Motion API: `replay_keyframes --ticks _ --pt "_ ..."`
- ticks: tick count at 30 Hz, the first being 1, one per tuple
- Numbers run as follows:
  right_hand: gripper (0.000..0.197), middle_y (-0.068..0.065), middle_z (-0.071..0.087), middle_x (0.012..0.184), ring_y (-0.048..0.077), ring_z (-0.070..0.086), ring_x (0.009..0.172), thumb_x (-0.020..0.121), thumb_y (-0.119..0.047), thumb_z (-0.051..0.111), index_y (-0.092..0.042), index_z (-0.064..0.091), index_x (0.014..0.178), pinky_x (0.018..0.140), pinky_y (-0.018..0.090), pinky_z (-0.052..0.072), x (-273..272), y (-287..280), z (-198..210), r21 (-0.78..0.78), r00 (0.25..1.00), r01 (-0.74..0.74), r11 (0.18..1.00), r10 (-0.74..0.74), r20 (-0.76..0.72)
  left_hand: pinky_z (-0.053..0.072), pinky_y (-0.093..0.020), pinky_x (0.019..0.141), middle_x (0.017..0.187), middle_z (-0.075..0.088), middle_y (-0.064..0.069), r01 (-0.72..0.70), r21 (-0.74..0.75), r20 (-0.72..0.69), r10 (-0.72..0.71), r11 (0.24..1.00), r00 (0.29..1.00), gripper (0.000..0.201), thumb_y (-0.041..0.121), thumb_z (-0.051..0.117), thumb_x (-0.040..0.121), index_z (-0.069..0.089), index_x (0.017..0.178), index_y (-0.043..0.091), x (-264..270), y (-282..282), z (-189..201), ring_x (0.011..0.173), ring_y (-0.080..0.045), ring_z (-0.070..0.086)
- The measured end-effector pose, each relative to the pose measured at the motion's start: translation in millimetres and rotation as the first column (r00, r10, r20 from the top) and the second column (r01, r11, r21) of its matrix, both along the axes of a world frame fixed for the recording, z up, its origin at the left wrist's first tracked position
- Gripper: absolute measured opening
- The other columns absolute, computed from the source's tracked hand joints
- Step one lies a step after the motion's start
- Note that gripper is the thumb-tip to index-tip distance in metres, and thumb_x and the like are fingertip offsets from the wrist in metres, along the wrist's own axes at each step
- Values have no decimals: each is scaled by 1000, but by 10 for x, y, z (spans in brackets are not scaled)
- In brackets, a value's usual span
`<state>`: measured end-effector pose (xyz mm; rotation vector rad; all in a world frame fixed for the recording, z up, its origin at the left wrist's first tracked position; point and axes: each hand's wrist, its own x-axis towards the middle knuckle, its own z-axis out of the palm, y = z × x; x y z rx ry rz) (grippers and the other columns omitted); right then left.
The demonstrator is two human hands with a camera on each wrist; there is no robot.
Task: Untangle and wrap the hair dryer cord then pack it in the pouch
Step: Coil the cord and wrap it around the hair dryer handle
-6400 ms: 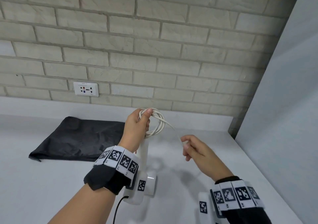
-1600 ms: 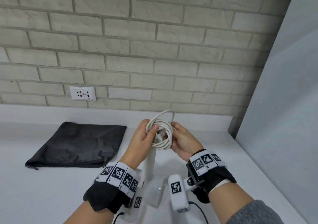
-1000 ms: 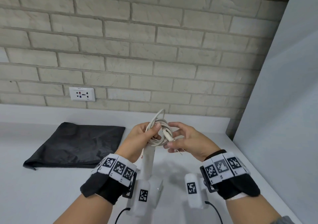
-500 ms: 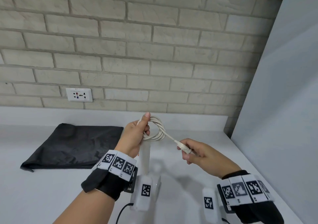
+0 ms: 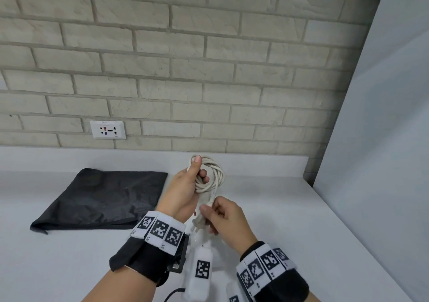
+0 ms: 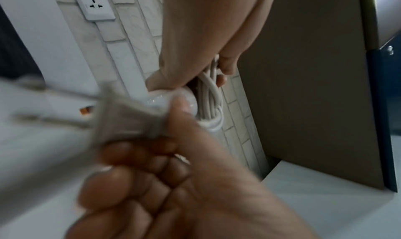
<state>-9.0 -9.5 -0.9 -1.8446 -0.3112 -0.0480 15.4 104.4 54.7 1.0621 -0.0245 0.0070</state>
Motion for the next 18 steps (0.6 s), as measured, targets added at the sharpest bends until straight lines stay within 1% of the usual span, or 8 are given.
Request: replay_keyframes --ticks 2,4,6,9,12,14,16,18 --pt "22 4 62 58 12 53 42 90 -19 55 -1 50 77 44 23 44 -10 -2 48 134 1000 -19 991 20 -7 41 -24 69 60 49 2 11 20 13 -11 1000 1000 28 31 47 93 53 75 11 -3 23 -5 62 -13 47" --pt "17 4 59 55 15 54 42 90 -15 55 -3 48 80 43 25 45 6 -55 104 202 1000 10 979 -11 4 42 -25 72 64 48 0 38 44 24 -39 998 999 25 28 47 93 52 77 9 -3 55 4 65 -13 49" --pt "13 5 57 61 16 57 44 88 -16 57 -6 51 90 43 26 46 16 -95 111 186 1000 24 982 -24 -1 43 -25 73 67 48 -2 62 75 21 -64 995 998 21 23 49 93 53 77 9 -7 81 23 67 -13 50" --pt "22 1 56 75 16 59 52 87 -27 58 -14 51 104 46 26 45 -5 -125 79 84 1000 1 996 -1 7 43 -25 71 69 49 -3 70 108 18 -72 992 997 19 20 48 93 54 78 9 5 90 43 67 -13 51" --pt "22 8 56 84 20 59 61 94 -33 43 -17 52 107 51 27 46 -35 -244 24 184 996 -33 982 48 -80 44 -26 72 67 48 -3 60 100 2 -60 993 998 22 19 46 94 54 77 8 20 88 64 66 -15 51" --pt "17 10 57 89 19 59 72 96 -25 40 -22 53 106 58 27 47 -28 -343 -74 214 987 -30 976 63 -151 45 -26 71 66 48 -3 64 94 -20 -63 993 998 23 19 46 95 52 75 9 34 97 83 62 -14 53" --pt "26 2 53 106 15 54 95 88 -20 54 -33 47 110 74 26 45 -24 -430 -213 -99 986 -76 992 59 -158 45 -25 68 65 47 -3 59 87 -40 -56 994 998 24 20 46 95 51 74 9 43 99 92 57 -13 54" --pt "60 -2 42 119 14 44 112 78 -31 68 -37 34 127 87 24 38 -45 -441 -354 -457 966 -224 861 135 -220 45 -25 67 65 46 -3 45 53 -51 -42 998 998 26 21 45 95 51 74 9 43 96 96 58 -14 52"
